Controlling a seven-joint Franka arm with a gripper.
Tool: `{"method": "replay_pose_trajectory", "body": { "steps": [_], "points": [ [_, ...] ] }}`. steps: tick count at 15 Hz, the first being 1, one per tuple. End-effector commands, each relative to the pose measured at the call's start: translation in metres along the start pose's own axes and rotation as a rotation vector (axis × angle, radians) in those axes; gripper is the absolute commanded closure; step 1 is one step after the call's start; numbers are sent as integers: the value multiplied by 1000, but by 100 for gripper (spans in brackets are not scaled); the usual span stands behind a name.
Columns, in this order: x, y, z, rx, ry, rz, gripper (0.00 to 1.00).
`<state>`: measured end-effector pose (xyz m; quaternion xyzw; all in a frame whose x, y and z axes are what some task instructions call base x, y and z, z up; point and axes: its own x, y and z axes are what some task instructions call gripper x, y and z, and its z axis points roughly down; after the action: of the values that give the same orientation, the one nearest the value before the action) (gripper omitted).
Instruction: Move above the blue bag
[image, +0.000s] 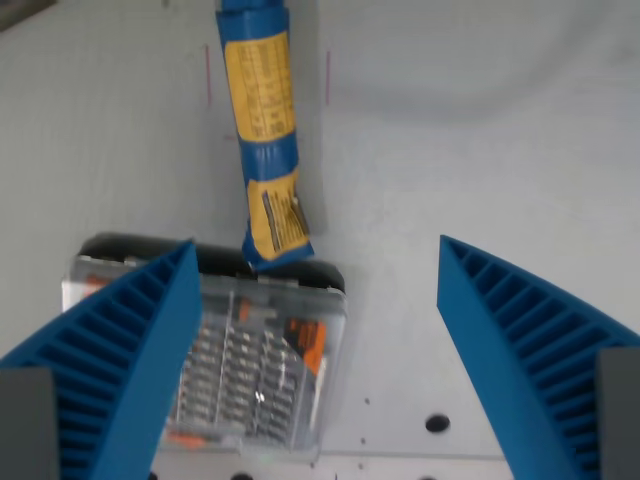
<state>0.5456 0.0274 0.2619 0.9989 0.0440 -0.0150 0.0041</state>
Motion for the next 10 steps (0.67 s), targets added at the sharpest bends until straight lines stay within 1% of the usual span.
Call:
{"method": "replay_pose_trajectory", "body": {
  "steps": [1, 10],
  "points": [
    [-1, -6, 13, -68, 84, 17, 0],
    [9, -19, 59, -93, 84, 14, 0]
  ]
}}
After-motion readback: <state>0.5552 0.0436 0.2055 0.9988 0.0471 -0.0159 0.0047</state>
